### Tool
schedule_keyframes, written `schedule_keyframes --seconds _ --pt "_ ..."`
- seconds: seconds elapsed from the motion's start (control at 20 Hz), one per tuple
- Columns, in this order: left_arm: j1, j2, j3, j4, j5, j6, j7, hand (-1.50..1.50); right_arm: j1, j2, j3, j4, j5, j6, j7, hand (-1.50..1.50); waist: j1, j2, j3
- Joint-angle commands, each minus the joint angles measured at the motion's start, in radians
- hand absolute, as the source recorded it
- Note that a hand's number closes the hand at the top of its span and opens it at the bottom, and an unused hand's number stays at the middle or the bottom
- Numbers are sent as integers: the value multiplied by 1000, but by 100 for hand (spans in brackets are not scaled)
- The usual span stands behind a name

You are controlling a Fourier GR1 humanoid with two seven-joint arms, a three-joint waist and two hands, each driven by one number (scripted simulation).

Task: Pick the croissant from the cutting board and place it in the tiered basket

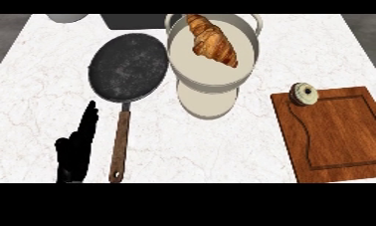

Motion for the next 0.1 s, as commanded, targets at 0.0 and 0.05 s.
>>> schedule_keyframes --seconds 0.0,0.05 --pt "-46 -12 15 97 -11 8 -1 0 129 -85 -169 45 -166 207 -63 -150 -7 5 -4" --pt "12 -3 -4 -4 -13 14 45 0 164 -102 -232 108 -205 260 -101 -150 -2 3 -3"
